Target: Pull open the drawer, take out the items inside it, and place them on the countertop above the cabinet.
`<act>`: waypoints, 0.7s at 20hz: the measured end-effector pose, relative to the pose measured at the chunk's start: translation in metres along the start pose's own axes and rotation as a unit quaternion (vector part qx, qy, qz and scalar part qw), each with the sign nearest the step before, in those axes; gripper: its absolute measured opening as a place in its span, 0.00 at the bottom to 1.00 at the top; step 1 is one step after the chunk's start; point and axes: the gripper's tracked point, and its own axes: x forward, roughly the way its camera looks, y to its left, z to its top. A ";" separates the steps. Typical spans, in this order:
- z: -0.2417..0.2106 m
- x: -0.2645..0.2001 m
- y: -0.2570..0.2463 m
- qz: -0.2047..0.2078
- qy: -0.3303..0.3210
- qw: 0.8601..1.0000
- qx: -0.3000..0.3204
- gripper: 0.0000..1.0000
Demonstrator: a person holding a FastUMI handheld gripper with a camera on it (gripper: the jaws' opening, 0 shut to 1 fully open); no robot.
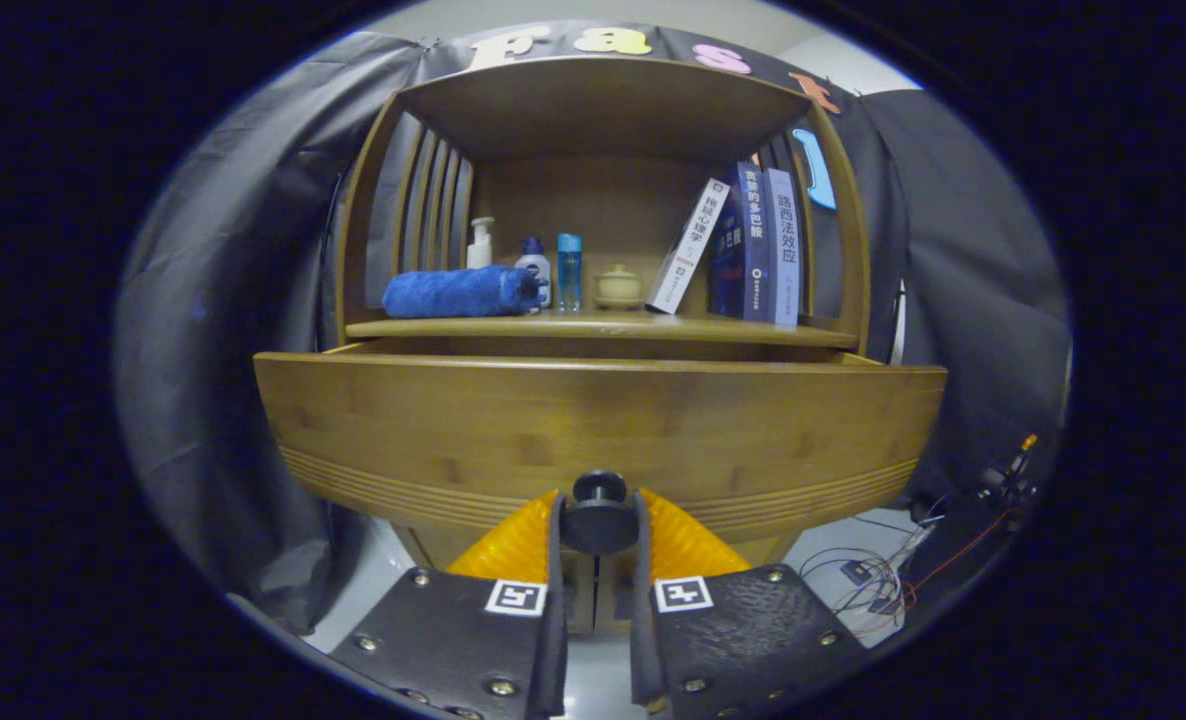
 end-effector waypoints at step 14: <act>-0.019 -0.075 0.002 0.008 0.021 0.999 0.029 0.33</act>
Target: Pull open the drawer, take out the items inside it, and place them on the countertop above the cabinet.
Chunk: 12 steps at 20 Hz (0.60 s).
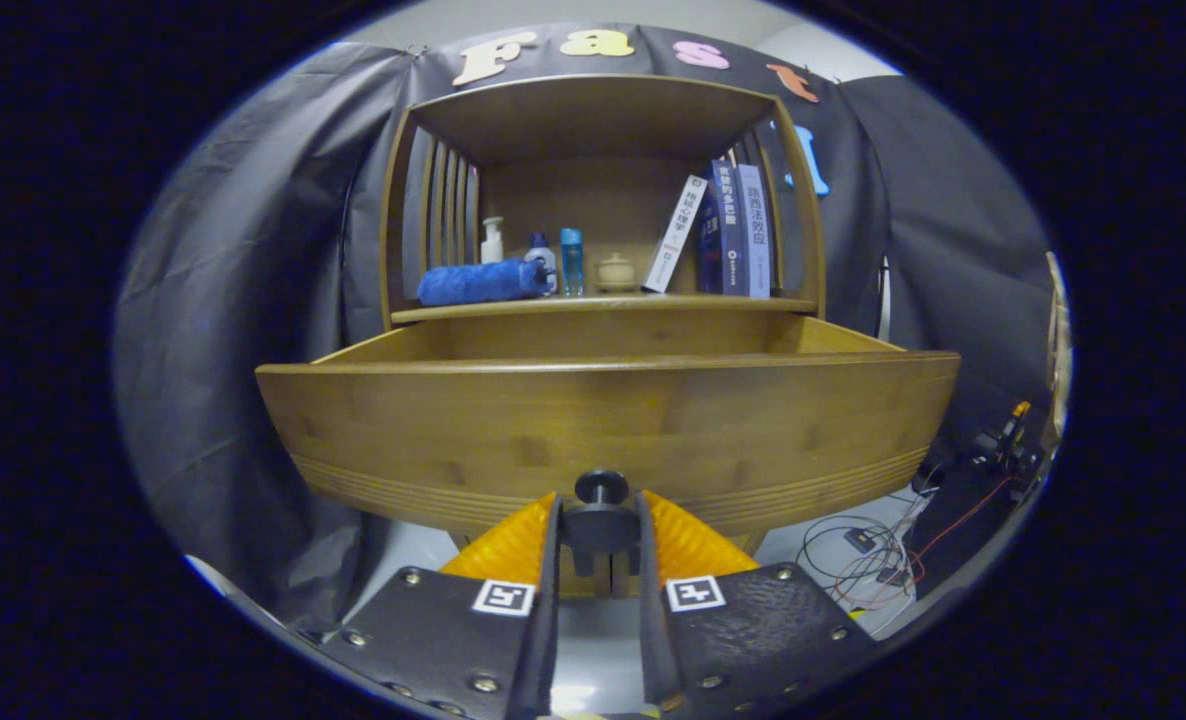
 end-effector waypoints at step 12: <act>0.122 -0.020 -0.004 -0.015 -0.050 0.998 -0.029 0.97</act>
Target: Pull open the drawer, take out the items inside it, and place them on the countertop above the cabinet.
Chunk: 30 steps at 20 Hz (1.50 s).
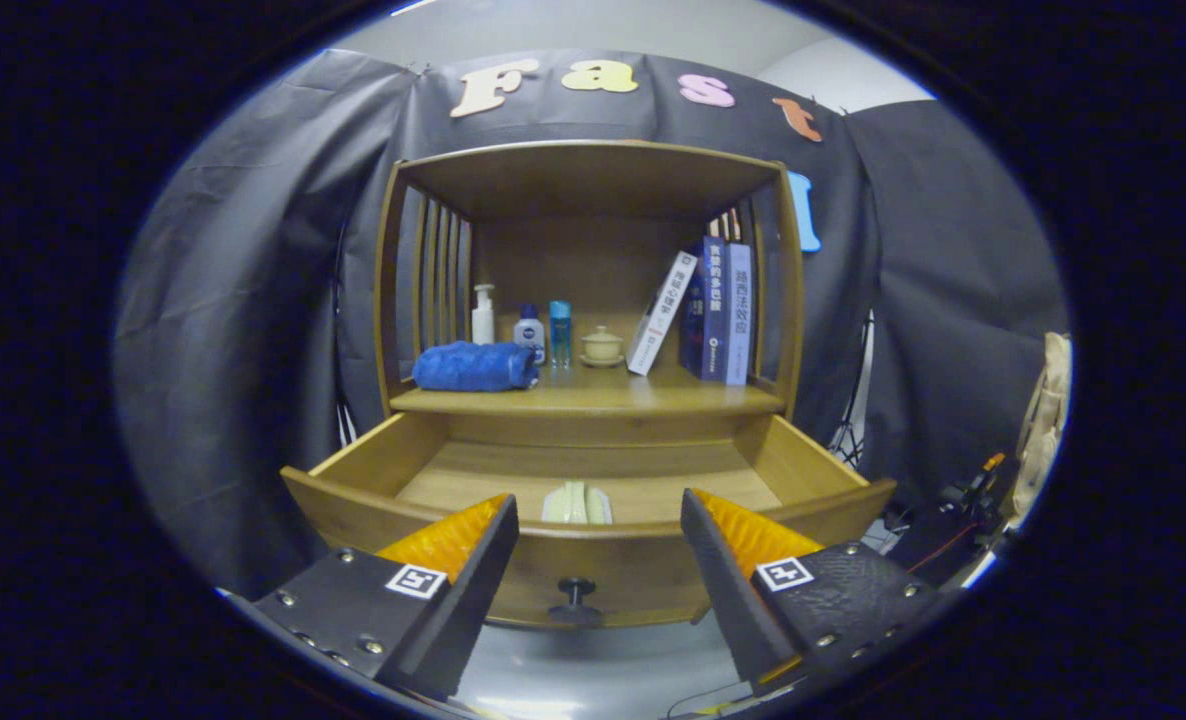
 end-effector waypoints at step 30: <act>-0.103 0.145 0.016 0.002 0.337 0.941 0.009 0.23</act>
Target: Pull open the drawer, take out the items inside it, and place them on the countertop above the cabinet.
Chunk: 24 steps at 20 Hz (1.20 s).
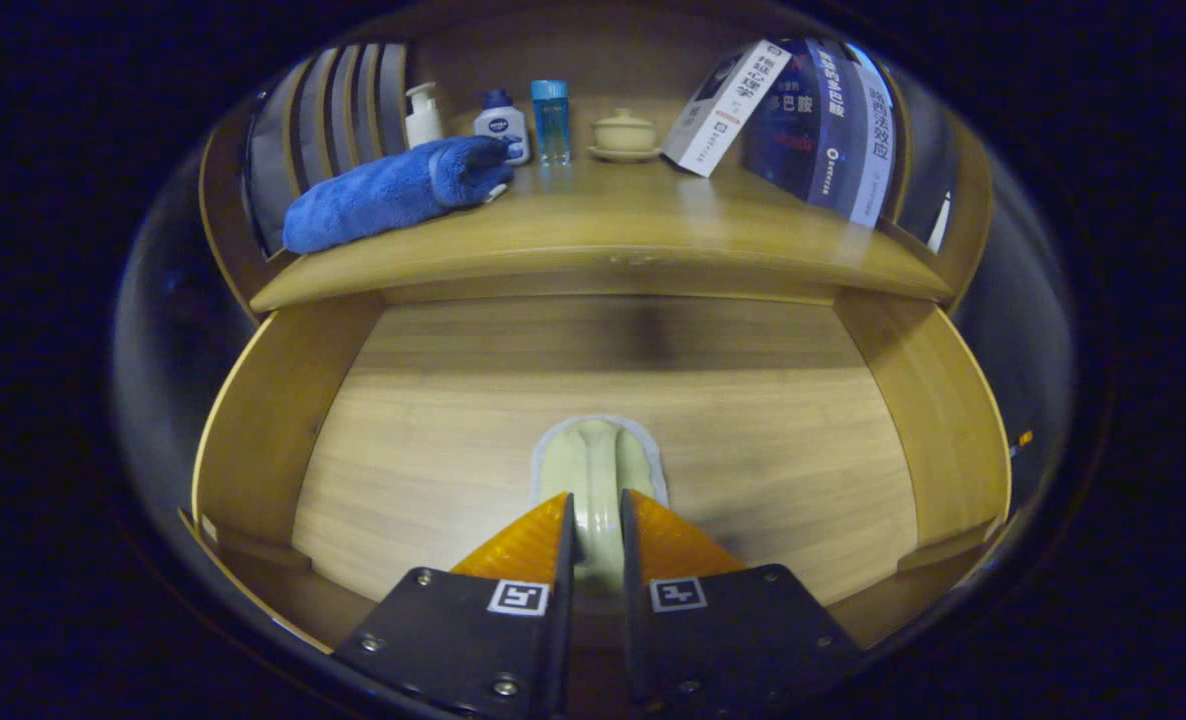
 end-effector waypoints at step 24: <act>0.031 -0.020 0.017 0.063 -0.083 0.994 0.020 0.08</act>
